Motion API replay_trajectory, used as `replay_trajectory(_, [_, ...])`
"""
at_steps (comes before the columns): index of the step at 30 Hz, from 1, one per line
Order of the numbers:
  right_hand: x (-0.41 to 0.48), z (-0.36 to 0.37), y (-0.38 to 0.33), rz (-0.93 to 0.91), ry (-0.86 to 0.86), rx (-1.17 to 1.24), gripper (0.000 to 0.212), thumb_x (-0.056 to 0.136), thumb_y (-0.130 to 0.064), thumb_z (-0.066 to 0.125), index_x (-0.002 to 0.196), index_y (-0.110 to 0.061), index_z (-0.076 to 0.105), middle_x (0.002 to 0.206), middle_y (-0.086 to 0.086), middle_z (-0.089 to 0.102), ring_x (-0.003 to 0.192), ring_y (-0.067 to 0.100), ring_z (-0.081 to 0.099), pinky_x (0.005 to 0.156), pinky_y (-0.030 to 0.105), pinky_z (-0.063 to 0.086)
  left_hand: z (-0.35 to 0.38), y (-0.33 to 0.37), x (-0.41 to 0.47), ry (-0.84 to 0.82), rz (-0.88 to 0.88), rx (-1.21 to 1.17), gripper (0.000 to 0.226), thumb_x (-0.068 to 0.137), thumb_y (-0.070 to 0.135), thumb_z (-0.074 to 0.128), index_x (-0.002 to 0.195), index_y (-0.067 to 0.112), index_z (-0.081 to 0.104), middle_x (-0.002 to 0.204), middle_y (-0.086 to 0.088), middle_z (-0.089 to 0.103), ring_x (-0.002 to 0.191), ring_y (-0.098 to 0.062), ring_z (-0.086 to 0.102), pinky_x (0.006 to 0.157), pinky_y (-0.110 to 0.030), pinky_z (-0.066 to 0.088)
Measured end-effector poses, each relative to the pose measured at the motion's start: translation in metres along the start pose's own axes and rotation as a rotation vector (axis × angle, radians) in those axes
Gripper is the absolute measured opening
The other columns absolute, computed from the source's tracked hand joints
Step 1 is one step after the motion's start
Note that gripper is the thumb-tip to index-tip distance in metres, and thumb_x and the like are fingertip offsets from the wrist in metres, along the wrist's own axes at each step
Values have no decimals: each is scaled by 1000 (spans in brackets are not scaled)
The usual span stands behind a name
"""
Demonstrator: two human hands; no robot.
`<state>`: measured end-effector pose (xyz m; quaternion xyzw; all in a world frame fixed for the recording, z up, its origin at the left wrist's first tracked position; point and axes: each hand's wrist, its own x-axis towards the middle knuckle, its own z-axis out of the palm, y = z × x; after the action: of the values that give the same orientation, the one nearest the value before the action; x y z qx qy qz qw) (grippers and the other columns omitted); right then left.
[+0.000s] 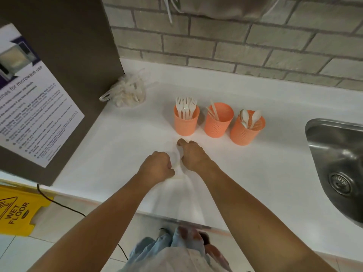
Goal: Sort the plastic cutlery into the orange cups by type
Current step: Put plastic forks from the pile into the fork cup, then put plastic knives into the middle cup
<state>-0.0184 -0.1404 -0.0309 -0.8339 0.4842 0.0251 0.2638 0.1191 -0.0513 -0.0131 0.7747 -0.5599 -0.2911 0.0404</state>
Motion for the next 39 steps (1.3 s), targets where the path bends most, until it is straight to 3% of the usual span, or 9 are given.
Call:
replay_trajectory(8, [-2, -13, 18, -42, 15, -159, 32, 96, 0, 54, 128, -3, 56, 124, 16, 57, 114, 33, 60, 96, 35, 49, -9, -16, -2, 126, 69, 53, 20, 88, 23, 63, 103, 19, 75, 99, -4, 72, 89, -26, 68, 78, -33, 57])
replay_trajectory(12, [-8, -17, 31, -119, -5, -295, 18, 99, -8, 57, 117, -5, 55, 115, 16, 51, 94, 35, 63, 77, 40, 53, -16, -24, 4, 230, 48, -100, 20, 98, 19, 57, 114, 10, 67, 103, -8, 64, 92, -26, 60, 79, -33, 47])
replay_trajectory(16, [-15, -16, 42, -177, 72, -417, 23, 102, -22, 59, 119, -7, 56, 118, 14, 49, 102, 30, 54, 76, 38, 47, -24, -25, 4, 283, -33, -344, 13, 102, 16, 52, 108, 11, 63, 95, -4, 62, 88, -22, 55, 75, -29, 38])
replay_trajectory(19, [-18, -11, 44, -105, 137, -152, 11, 102, -19, 57, 105, -9, 56, 106, 11, 58, 98, 29, 57, 77, 35, 46, -25, -27, 1, 275, -84, -555, 17, 103, 20, 55, 91, 15, 64, 80, 2, 62, 77, -19, 57, 66, -27, 40])
replay_trajectory(23, [-28, -7, 23, 81, 228, 620, 11, 97, -19, 68, 92, -13, 60, 82, 0, 61, 73, 16, 56, 68, 23, 45, -20, -23, 0, 188, -189, -1051, 17, 101, 17, 62, 96, 9, 77, 78, -4, 63, 67, -17, 56, 65, -27, 48])
replay_trajectory(26, [-38, -2, -6, 71, 243, 944, 13, 95, -19, 72, 90, -11, 63, 76, 2, 63, 63, 16, 57, 64, 33, 51, -15, -15, -1, 153, -179, -1169, 24, 95, 26, 74, 84, 4, 76, 69, -3, 61, 68, -20, 51, 67, -34, 45])
replay_trajectory(29, [-44, 6, -30, 21, 221, 967, 17, 96, -18, 71, 93, -4, 61, 68, 0, 63, 55, 15, 56, 59, 33, 50, -13, -7, -2, 168, -166, -1181, 40, 94, 34, 74, 79, -3, 71, 67, -6, 58, 61, -19, 48, 67, -34, 44])
replay_trajectory(34, [-44, 7, -41, 18, 201, 927, 19, 96, -22, 72, 90, -9, 59, 60, -5, 60, 49, 16, 53, 53, 27, 45, -21, -7, -5, 146, -182, -1337, 35, 93, 38, 76, 75, 9, 71, 66, -3, 54, 57, -15, 43, 62, -27, 41])
replay_trajectory(39, [-45, 8, -43, 0, 206, 850, 10, 99, -20, 64, 94, -10, 66, 76, -3, 68, 67, 15, 63, 72, 32, 54, -28, -11, -7, 164, -180, -1325, 13, 93, 22, 78, 100, 11, 81, 56, 13, 59, 53, -9, 50, 63, -23, 43])
